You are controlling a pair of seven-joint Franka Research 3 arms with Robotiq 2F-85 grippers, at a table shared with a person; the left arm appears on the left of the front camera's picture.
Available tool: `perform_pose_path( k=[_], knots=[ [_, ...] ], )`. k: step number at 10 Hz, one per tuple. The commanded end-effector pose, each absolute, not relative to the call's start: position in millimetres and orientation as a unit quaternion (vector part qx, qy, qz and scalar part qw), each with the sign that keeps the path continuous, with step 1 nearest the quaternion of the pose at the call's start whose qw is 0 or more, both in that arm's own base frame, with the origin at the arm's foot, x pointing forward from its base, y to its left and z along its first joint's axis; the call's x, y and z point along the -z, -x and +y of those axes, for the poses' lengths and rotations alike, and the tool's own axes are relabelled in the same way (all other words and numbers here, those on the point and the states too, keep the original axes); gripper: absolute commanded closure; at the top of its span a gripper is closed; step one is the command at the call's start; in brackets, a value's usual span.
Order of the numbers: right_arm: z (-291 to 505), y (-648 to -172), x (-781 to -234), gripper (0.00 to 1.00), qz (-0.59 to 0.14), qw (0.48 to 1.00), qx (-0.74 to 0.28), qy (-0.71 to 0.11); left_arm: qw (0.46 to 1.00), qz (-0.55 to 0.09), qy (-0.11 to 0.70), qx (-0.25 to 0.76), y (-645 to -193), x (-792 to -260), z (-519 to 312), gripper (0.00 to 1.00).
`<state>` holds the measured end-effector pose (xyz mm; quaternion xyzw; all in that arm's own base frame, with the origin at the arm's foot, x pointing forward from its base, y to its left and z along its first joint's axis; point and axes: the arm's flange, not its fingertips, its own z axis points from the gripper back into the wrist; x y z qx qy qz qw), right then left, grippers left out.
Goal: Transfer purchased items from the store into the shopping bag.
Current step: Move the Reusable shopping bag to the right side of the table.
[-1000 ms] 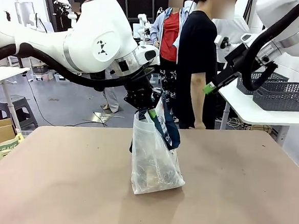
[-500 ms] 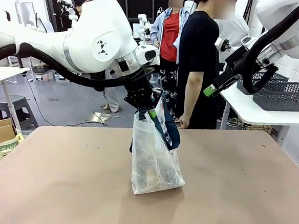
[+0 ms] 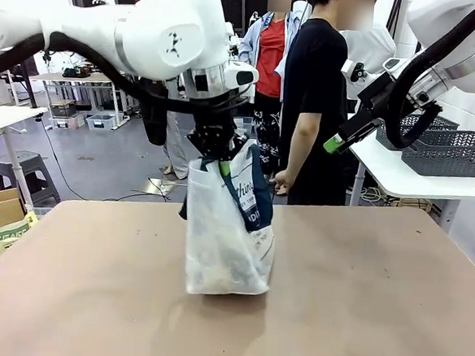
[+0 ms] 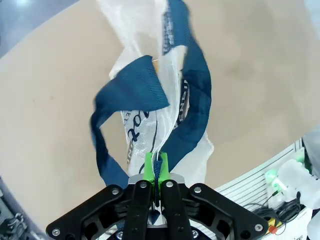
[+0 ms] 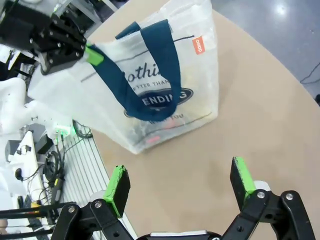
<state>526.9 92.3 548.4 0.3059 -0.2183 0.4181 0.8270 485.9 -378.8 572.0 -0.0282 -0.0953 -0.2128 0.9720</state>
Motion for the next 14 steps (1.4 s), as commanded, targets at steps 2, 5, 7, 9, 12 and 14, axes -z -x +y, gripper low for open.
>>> perform_pose_path(
  k=[2, 5, 7, 9, 12, 14],
  knots=[
    [92, -528, -550, 0.0, -0.216, 0.825, -0.422, -0.308, 0.973, -0.069, 0.015, 0.218, -521, -611, -368, 1.0],
    [92, -528, -550, 0.0, -0.216, 0.825, -0.422, -0.308, 0.977, -0.039, 0.018, 0.208, -538, -635, -320, 1.0],
    [92, -528, -550, 0.0, -0.216, 0.825, -0.422, -0.308, 0.983, -0.037, 0.007, 0.178, -538, -647, -270, 1.0],
    [92, -528, -550, 0.0, -0.216, 0.825, -0.422, -0.308, 0.988, -0.035, 0.024, 0.151, -531, -651, -215, 1.0],
    [92, -528, -550, 0.0, -0.216, 0.825, -0.422, -0.308, 0.995, -0.042, 0.024, 0.083, -509, -659, -153, 1.0],
    [92, -528, -550, 0.0, -0.216, 0.825, -0.422, -0.308, 0.994, -0.064, 0.009, 0.087, -494, -666, -144, 1.0]
  ],
)
